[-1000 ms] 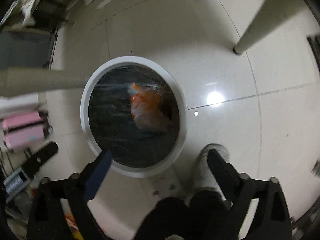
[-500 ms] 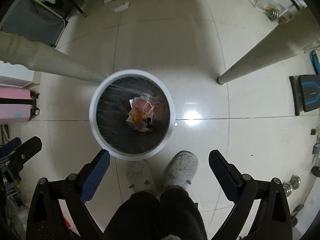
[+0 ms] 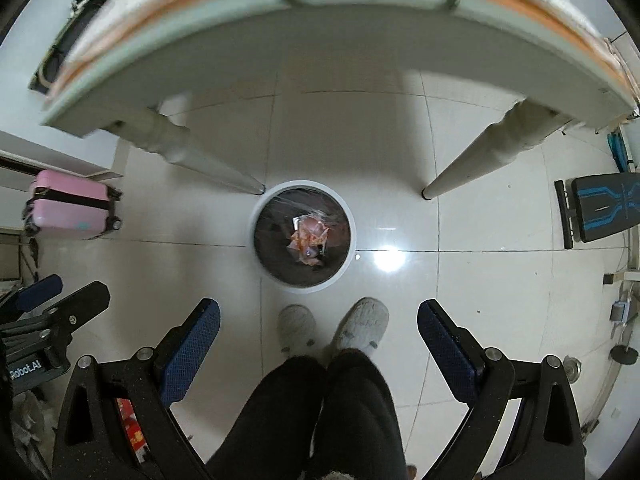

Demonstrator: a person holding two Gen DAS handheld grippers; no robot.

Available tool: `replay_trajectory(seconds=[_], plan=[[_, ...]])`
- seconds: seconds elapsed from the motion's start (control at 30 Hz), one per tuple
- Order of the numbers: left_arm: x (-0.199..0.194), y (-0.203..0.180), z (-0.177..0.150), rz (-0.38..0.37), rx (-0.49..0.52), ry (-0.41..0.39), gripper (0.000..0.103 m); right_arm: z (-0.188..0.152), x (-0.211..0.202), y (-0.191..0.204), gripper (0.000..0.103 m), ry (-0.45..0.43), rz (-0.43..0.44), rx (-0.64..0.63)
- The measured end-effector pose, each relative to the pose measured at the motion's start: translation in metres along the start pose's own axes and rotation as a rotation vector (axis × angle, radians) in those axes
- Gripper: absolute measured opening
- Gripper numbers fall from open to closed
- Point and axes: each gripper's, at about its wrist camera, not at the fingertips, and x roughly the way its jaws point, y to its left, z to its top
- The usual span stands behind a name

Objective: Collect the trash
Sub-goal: 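Raise both open tools back over the table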

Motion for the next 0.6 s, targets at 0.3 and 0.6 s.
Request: replay_trajectory(seconds=[0.3,0.6], plan=[[-0.085,-0.007,0.032,-0.007,-0.009,-0.122,0.096,0.010,-0.122,0.010,0.100,-0.055,0.095,0.054],[-0.138,-0.059,0.154,0.066,0.029,-0.280,0.103,0.126,-0.195,-0.038,0.100,-0.192,0.098,0.150]])
